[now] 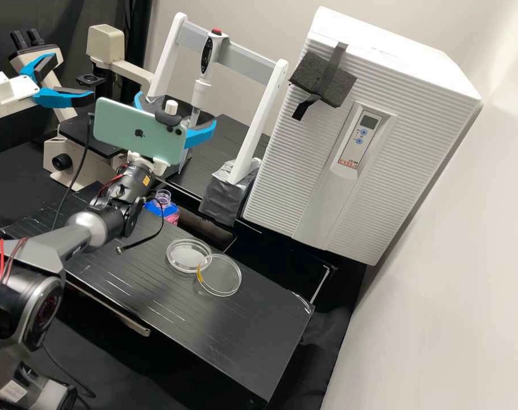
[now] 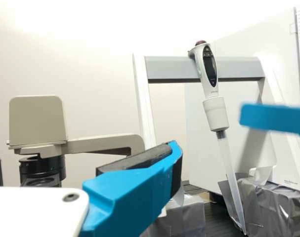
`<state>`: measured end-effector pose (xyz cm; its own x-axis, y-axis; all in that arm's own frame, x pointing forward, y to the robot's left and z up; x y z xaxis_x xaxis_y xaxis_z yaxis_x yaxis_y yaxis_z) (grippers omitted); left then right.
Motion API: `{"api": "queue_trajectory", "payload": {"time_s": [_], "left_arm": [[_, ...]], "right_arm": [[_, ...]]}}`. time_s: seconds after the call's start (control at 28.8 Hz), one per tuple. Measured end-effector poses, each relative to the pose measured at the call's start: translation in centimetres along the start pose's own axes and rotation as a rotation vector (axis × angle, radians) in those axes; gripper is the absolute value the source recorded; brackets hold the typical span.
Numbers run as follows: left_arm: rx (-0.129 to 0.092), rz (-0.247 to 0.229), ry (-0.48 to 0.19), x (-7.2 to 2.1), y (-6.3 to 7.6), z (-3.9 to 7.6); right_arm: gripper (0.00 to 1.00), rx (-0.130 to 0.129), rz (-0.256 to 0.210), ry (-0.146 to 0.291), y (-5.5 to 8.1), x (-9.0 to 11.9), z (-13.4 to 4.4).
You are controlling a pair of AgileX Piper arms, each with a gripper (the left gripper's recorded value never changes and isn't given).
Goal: Use the pipette
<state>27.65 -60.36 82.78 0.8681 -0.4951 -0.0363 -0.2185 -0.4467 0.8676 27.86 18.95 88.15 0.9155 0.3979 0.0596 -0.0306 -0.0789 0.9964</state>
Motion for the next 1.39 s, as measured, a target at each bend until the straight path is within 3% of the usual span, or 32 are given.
{"api": "queue_trajectory", "payload": {"time_s": [0.07,0.17,0.31,0.45,0.56,0.66,0.7,1.08,1.25,1.39], "left_arm": [[0.001,-0.001,0.002,0.01,0.0,-0.1],[0.004,0.000,0.011,0.01,0.0,-0.3],[0.005,-0.007,0.019,0.07,-0.2,-0.6],[0.006,-0.008,0.024,0.08,-0.3,-0.7],[0.006,-0.009,0.024,0.09,-0.3,-0.8],[0.005,-0.011,0.026,0.10,-0.4,-0.8],[0.005,-0.010,0.028,0.09,-0.3,-0.9],[0.004,-0.023,0.035,0.30,-0.8,-1.1],[0.003,-0.037,0.038,0.63,-1.3,-1.3],[0.003,-0.048,0.041,0.68,-1.5,-1.3]], "right_arm": [[1.00,0.000,0.011,-0.005,0.2,1.1,-0.5],[1.00,-0.031,0.013,-0.031,0.3,2.7,-0.9],[1.00,-0.051,0.009,-0.066,0.3,4.9,-1.4],[1.00,-0.054,0.012,-0.090,0.2,6.6,-1.6],[1.00,-0.086,0.010,-0.109,0.3,7.8,-1.5],[1.00,-0.098,0.011,-0.119,0.2,8.7,-1.5],[0.00,-0.104,0.006,-0.120,0.1,9.0,-1.5],[0.00,-0.140,-0.022,-0.141,-0.2,10.9,-1.5],[0.00,-0.144,-0.015,-0.133,0.0,11.2,-1.8],[0.00,-0.131,-0.018,-0.144,-0.1,11.3,-1.6]]}}
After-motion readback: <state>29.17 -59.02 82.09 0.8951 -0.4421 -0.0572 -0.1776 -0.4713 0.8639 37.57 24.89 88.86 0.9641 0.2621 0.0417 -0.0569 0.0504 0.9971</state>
